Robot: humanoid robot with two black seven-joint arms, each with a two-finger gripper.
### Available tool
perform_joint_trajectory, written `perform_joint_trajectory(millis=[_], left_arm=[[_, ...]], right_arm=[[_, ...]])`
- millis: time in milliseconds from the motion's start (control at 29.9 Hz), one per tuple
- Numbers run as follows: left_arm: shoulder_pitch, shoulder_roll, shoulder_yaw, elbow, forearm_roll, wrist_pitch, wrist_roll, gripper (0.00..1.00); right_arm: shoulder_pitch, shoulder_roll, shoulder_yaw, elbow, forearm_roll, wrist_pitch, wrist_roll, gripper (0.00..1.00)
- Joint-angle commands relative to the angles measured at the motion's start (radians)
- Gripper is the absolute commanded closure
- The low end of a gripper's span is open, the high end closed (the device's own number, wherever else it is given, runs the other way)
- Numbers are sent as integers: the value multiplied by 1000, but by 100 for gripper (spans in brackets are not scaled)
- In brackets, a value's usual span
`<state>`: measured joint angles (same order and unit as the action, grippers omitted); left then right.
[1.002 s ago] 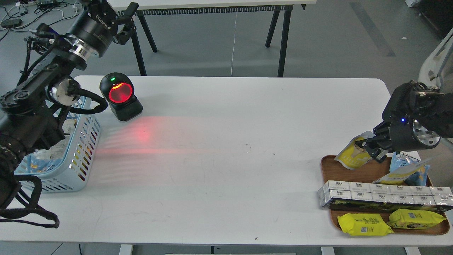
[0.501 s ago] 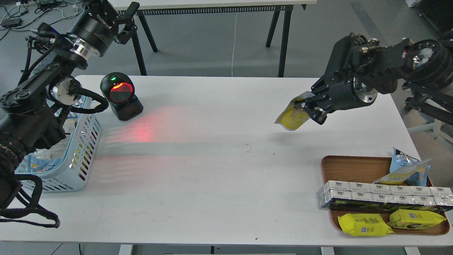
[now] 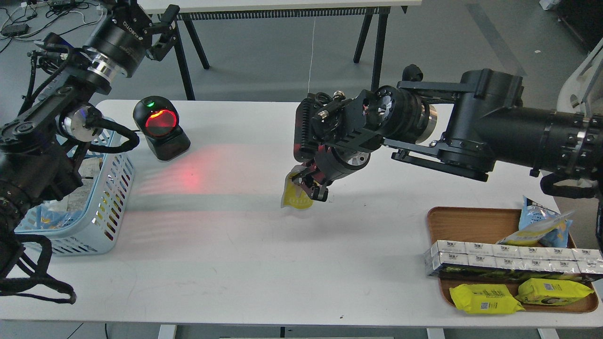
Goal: Scan snack and place in basket
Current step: 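Carry the pouch with the right gripper toward the table center, then release the pouch upright on the table and withdraw the right gripper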
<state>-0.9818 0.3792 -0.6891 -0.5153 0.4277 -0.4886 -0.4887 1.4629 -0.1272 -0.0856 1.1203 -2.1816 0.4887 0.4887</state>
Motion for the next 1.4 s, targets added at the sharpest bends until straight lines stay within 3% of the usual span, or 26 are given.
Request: perform_joint_trajectory(millis=[0, 301, 468, 535, 635, 768, 802, 835, 1102, 1370], left_arm=[[2, 0, -1, 0, -1, 0, 0, 0], [2, 1, 0, 0, -1, 0, 0, 0], [2, 1, 0, 0, -1, 0, 0, 0], [2, 1, 0, 0, -1, 0, 0, 0], [2, 1, 0, 0, -1, 0, 0, 0], [0, 1, -1, 0, -1, 0, 0, 0], [0, 1, -1, 0, -1, 0, 0, 0], [0, 3, -1, 0, -1, 0, 0, 0], [-11, 0, -24, 15, -10, 0, 0, 0], [-26, 38, -36, 21, -10, 0, 0, 0]], right_arm=[[-1, 46, -2, -14, 0, 0, 0, 100], [-9, 100, -14, -43, 0, 0, 0, 99], [-13, 110, -13, -54, 0, 0, 0, 82], [-15, 113, -13, -56, 0, 0, 0, 71], [-13, 124, -14, -56, 0, 0, 0, 46], [-10, 127, -11, -62, 0, 0, 0, 24], [-7, 127, -11, -69, 0, 0, 0, 7], [-4, 127, -8, -80, 0, 0, 0, 0], [27, 101, 125, -200, 169, 0, 0, 0], [42, -75, 245, -321, 540, 0, 0, 0]])
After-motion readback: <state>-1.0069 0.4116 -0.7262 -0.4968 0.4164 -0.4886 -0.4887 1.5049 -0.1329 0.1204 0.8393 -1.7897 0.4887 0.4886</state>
